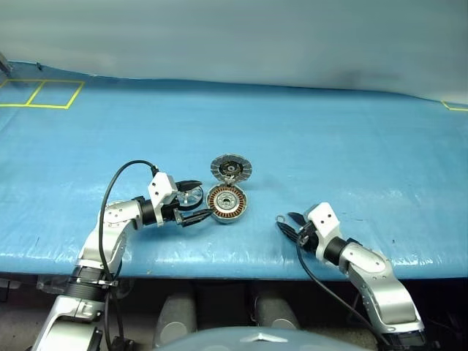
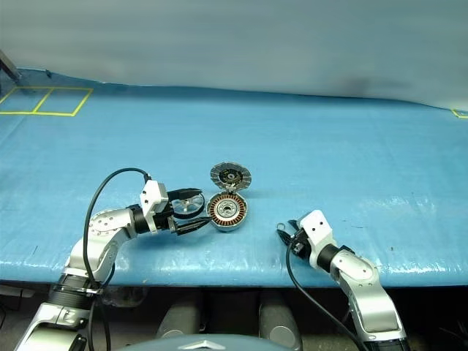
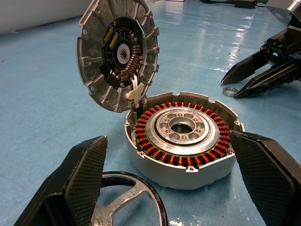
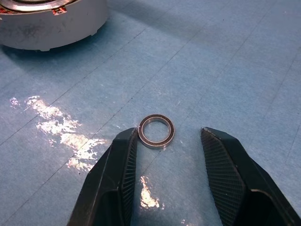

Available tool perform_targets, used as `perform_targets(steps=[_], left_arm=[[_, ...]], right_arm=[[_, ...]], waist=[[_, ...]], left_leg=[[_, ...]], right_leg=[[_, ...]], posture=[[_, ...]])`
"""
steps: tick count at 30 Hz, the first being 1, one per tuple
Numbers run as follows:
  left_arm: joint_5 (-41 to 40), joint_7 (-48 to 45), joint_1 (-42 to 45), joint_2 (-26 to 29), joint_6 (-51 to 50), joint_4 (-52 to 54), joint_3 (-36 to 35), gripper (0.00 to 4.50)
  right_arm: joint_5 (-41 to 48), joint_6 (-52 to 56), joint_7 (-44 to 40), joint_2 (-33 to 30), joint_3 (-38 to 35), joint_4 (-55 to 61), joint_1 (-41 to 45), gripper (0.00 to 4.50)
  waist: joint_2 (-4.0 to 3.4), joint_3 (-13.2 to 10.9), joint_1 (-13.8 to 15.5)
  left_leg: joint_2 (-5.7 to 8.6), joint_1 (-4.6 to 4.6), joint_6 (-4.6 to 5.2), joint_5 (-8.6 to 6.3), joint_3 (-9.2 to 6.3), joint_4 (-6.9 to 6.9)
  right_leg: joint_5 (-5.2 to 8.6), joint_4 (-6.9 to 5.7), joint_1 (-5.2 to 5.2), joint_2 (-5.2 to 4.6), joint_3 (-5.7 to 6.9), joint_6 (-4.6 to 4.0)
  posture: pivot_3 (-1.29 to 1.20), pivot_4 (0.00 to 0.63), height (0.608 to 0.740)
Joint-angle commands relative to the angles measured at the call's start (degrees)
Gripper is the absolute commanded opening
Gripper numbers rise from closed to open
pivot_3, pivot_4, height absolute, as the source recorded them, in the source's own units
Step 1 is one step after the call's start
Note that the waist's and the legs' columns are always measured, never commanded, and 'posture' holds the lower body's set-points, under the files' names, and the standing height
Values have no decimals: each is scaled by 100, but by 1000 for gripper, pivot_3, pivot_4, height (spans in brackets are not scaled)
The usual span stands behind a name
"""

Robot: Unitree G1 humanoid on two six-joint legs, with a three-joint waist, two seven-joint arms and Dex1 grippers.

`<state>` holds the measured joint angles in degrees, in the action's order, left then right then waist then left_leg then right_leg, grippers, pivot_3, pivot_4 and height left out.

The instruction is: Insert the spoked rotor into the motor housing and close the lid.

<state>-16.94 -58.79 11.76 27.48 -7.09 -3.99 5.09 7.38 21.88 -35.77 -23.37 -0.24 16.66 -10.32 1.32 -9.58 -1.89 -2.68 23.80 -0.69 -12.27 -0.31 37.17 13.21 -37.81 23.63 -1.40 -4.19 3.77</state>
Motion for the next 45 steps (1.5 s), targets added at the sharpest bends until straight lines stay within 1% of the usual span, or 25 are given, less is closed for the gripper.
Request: perform_targets(steps=[1, 4, 6, 7, 12, 17, 22, 25, 29, 33, 45], left_arm=[[-67, 20, 2, 4, 85, 241, -59, 4500], [-69, 35, -10, 0, 87, 246, -66, 4500], [-69, 38, -25, 2, 97, 244, -74, 4500], [-68, 41, -34, 3, 104, 241, -78, 4500], [-65, 62, -82, 2, 118, 255, -87, 4500], [-85, 92, -126, 2, 113, 285, -101, 4500], [-97, 100, -130, 13, 116, 284, -107, 4500], [-123, 60, -121, -1, 125, 275, -92, 4500], [-112, 49, -131, -11, 142, 280, -75, 4500], [-110, 39, -150, -12, 161, 298, -76, 4500], [-106, 41, -207, -21, 201, 372, -73, 4500]], right_arm=[[39, 31, 31, -74, 49, 11, 1, 2188], [57, 76, 38, -89, 70, -3, 17, 1582], [55, 71, 43, -101, 99, -2, 31, 915], [61, 75, 46, -104, 110, -1, 43, 759], [88, 77, 73, -82, 137, 22, 112, 759], [515, 236, -36, 48, 153, 421, 400, 759], [971, 598, -312, 49, 412, 801, 864, 759], [1100, 751, -514, 13, 726, 867, 1245, 759], [1009, 793, -589, -2, 1038, 656, 1639, 759], [943, 775, -551, 142, 1242, 295, 2014, 759], [607, 522, -567, 287, 1605, -549, 2512, 759]], waist=[[0, 0, 0], [0, 0, 0], [1, 1, -1], [1, 1, -1], [1, 1, -3], [0, 0, -11], [0, 0, -13], [0, 0, -12], [1, 0, -8], [0, 0, -12], [0, 0, -15]], left_leg=[[0, 0, 0, 0, 0, 0], [0, 0, 0, 0, 0, 0], [0, -1, 0, 0, 0, 0], [0, -1, 0, 0, 0, 1], [0, -1, 0, 0, 0, 2], [-1, 0, 0, 0, 0, 1], [-1, 1, 0, 0, 0, 0], [-1, 2, 0, 0, -2, 0], [0, 4, 0, 0, -2, 0], [0, 3, 0, 0, -2, 0], [0, 4, 0, 0, -2, -1]], right_leg=[[0, 0, 0, 0, 0, 0], [0, 0, 0, 0, 0, 0], [0, 0, -1, 0, 0, 0], [0, 0, -1, 0, 0, 0], [0, -1, -1, 0, 0, 0], [0, -1, 1, 0, -1, 0], [0, -1, 2, 1, 0, 0], [0, 0, 2, 1, 1, 0], [0, 0, 3, 1, 1, 0], [-1, 0, 2, 1, 2, 0], [-1, 0, 3, 1, 2, 1]], posture=[[0, 150, 740], [0, 150, 740], [0, 150, 740], [0, 150, 740], [0, 150, 740], [0, 150, 740], [0, 150, 740], [0, 150, 740], [0, 150, 740], [0, 150, 740], [0, 150, 740]])
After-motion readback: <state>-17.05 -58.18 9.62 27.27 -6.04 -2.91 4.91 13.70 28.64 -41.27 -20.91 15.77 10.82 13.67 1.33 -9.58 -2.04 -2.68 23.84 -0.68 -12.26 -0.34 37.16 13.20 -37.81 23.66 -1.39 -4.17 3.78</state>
